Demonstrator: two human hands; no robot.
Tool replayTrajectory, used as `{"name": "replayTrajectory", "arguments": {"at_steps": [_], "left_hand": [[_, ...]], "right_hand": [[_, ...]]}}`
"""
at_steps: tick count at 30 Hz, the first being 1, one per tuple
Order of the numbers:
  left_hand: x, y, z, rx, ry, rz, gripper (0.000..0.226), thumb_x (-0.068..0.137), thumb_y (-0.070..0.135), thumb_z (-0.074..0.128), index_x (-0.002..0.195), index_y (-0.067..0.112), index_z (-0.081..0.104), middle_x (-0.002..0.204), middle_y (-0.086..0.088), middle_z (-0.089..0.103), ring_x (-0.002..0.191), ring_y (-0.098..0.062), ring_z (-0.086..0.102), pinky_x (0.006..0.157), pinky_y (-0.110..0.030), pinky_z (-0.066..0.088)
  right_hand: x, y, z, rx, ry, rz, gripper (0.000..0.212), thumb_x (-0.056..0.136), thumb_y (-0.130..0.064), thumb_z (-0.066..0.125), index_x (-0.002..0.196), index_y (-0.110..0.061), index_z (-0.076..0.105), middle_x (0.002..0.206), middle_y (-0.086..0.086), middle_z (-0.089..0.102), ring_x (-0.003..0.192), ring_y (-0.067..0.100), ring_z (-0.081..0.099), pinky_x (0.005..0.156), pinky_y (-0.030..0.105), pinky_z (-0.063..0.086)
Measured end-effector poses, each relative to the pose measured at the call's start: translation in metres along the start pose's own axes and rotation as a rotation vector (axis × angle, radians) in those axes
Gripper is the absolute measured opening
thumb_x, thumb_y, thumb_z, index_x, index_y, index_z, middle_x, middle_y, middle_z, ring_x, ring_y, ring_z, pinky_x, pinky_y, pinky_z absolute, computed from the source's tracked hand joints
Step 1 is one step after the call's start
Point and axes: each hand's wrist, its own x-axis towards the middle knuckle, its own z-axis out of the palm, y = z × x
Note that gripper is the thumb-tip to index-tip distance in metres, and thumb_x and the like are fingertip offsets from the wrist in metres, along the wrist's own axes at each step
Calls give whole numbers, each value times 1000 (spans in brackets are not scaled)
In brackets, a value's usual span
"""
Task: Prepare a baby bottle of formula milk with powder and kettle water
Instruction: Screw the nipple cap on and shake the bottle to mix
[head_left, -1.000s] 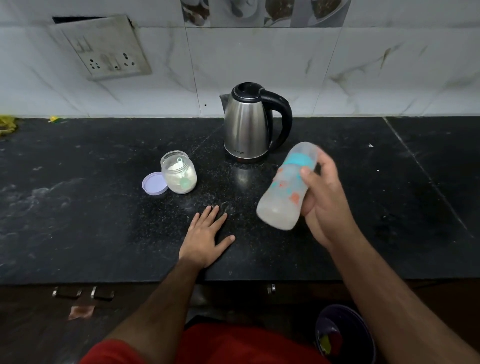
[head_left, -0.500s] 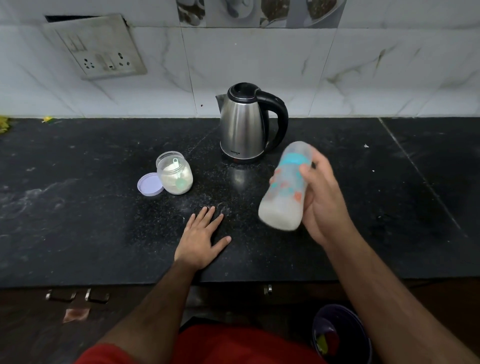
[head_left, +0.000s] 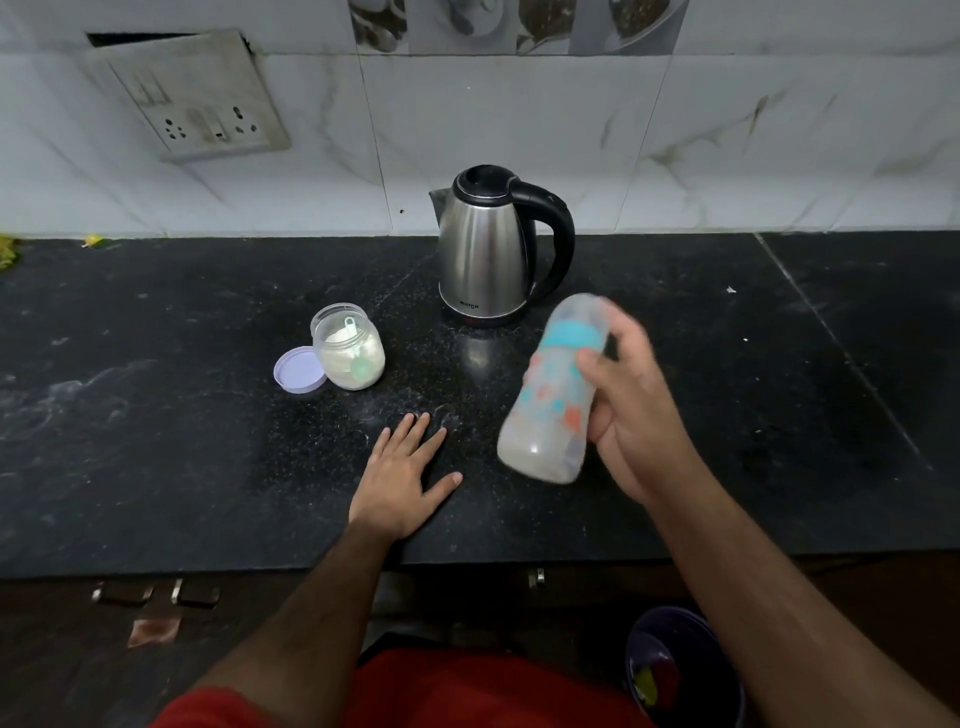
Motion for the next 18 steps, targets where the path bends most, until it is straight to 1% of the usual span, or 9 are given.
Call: {"name": "replayTrajectory", "arguments": {"at_steps": [2, 4, 6, 7, 8, 10, 12, 16, 18], "left_hand": [[0, 1, -1, -2, 0, 1, 79, 88, 74, 26, 155, 31, 26, 166, 5, 10, 153, -10, -4, 125, -38, -2], [-1, 1, -1, -13, 10, 0, 81, 86, 75, 24, 154, 31, 28, 166, 5, 11, 153, -9, -3, 125, -37, -3], [-2, 2, -1, -20, 15, -2, 83, 85, 75, 22, 154, 30, 29, 166, 5, 11, 153, -9, -3, 125, -36, -3], [-2, 2, -1, -22, 15, -3, 83, 85, 75, 23, 154, 30, 29, 166, 5, 11, 153, -9, -3, 125, -36, -3], [-1, 2, -2, -23, 15, -3, 83, 85, 75, 23, 154, 30, 29, 166, 5, 11, 153, -9, -3, 125, -36, -3], [-1, 2, -2, -15, 11, -2, 84, 85, 75, 22, 154, 30, 29, 166, 5, 12, 153, -9, -2, 125, -36, -3], [-1, 2, -2, -11, 10, 0, 84, 84, 76, 21, 154, 30, 28, 166, 5, 12, 153, -10, -1, 125, -37, -2], [-1, 1, -1, -19, 17, 0, 83, 85, 76, 22, 154, 30, 29, 166, 5, 12, 153, -9, -2, 125, -37, -2], [-1, 1, -1, -15, 11, 1, 83, 85, 76, 22, 154, 30, 28, 166, 5, 11, 153, -10, -2, 125, -37, -3]], "right_hand": [[-1, -2, 0, -43, -67, 42, 58, 81, -22, 62, 135, -34, 45, 120, 10, 66, 105, 33, 67, 83, 49, 58], [3, -5, 1, 22, 23, -2, 59, 81, -26, 63, 137, -29, 45, 131, 20, 58, 106, 35, 65, 85, 52, 56], [8, -8, 2, 124, 130, -48, 56, 84, -27, 60, 138, -24, 44, 132, 26, 55, 105, 33, 63, 89, 53, 56], [9, -7, 3, 131, 140, -57, 56, 85, -26, 58, 139, -24, 43, 129, 26, 56, 105, 32, 63, 88, 51, 56], [8, -6, 2, 105, 109, -54, 56, 85, -24, 57, 140, -24, 42, 124, 22, 60, 102, 30, 65, 84, 47, 57], [3, -5, 2, -4, -50, 5, 58, 85, -21, 57, 140, -28, 41, 114, 11, 69, 99, 28, 69, 80, 43, 58], [0, -5, 2, -77, -141, 30, 58, 85, -20, 58, 139, -31, 42, 110, 3, 72, 99, 29, 70, 81, 46, 58], [8, -9, 4, 102, 97, -100, 57, 87, -24, 57, 141, -23, 41, 121, 17, 61, 101, 30, 65, 83, 47, 56], [8, -7, 3, 105, 115, -101, 57, 87, -26, 58, 141, -24, 41, 124, 20, 59, 103, 31, 64, 84, 46, 56]]}}
